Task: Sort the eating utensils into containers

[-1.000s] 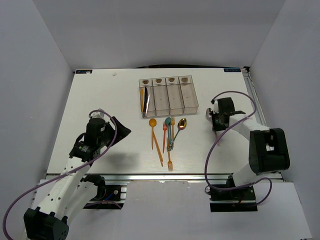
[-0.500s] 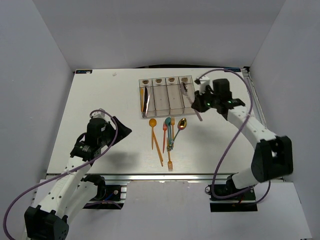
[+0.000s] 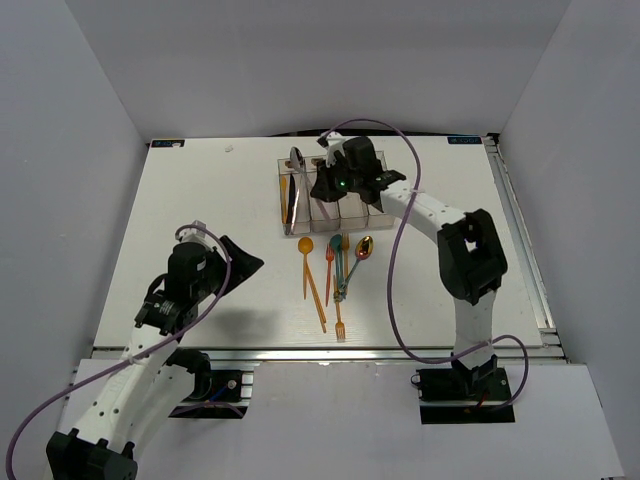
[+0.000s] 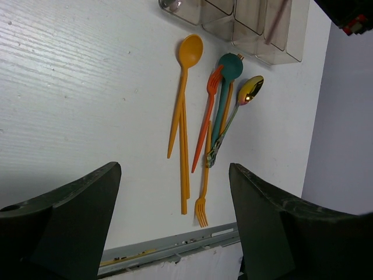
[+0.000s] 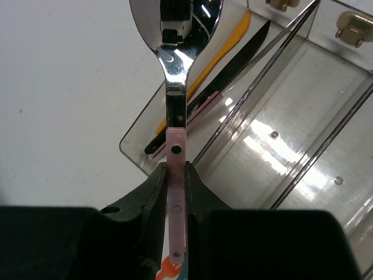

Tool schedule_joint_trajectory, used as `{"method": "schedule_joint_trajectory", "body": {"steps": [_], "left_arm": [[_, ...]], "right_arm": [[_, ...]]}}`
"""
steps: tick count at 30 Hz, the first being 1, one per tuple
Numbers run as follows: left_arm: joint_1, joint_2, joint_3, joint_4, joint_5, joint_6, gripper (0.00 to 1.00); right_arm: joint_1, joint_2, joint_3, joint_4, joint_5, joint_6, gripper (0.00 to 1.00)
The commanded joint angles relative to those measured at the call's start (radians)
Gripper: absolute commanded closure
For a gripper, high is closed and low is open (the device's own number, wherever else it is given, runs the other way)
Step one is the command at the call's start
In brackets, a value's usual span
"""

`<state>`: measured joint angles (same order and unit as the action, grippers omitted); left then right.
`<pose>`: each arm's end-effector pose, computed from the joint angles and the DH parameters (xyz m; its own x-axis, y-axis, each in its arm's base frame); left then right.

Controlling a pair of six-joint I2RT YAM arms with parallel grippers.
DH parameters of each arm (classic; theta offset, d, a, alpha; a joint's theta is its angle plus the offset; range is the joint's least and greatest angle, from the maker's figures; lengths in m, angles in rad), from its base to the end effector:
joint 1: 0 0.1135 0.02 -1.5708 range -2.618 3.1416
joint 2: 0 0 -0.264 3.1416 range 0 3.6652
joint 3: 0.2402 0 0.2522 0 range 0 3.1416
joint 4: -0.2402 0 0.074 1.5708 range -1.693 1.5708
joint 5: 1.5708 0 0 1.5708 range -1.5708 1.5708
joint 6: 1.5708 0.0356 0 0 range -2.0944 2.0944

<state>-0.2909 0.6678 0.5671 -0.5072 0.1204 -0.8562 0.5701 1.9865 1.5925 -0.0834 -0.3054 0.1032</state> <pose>0.1446 -0.0478 0.2496 -0.6450 -0.5897 -0.4861 -0.1648 0.7284 -0.6650 0.3913 0.2636 0.2668 -0.4609 -0.1788 -0.8692 -0.6958 0.6808 0.2289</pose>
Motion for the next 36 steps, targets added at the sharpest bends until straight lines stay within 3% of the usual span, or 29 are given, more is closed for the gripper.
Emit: {"method": "schedule_joint_trajectory", "body": {"steps": [1, 11, 21, 28, 31, 34, 36], "left_arm": [[0.004, -0.027, -0.003, -0.024, 0.002, -0.020, 0.14], [0.004, -0.002, 0.010, -0.040, 0.001, -0.017, 0.14], [0.002, 0.033, 0.028, -0.039, 0.019, 0.013, 0.14], [0.002, 0.079, 0.048, -0.019, 0.051, 0.039, 0.16], [0.002, 0.101, 0.056, 0.001, 0.080, 0.049, 0.20], [0.001, 0.125, 0.053, 0.048, 0.131, 0.049, 0.28], [-0.001, 0.156, 0.047, 0.085, 0.169, 0.048, 0.34]], "right_arm": [[0.001, 0.040, 0.066, 0.144, 0.089, 0.046, 1.00], [0.001, 0.107, 0.081, 0.197, 0.175, -0.031, 0.99], [-0.004, 0.095, 0.026, 0.192, 0.200, -0.085, 0.72], [-0.021, 0.052, 0.040, 0.159, 0.192, -0.059, 0.62], [-0.032, 0.018, 0.050, 0.130, 0.166, -0.048, 0.61], [-0.050, -0.033, 0.064, 0.091, 0.039, -0.086, 0.59], [-0.082, -0.073, 0.079, -0.002, -0.201, -0.207, 0.56]]}}
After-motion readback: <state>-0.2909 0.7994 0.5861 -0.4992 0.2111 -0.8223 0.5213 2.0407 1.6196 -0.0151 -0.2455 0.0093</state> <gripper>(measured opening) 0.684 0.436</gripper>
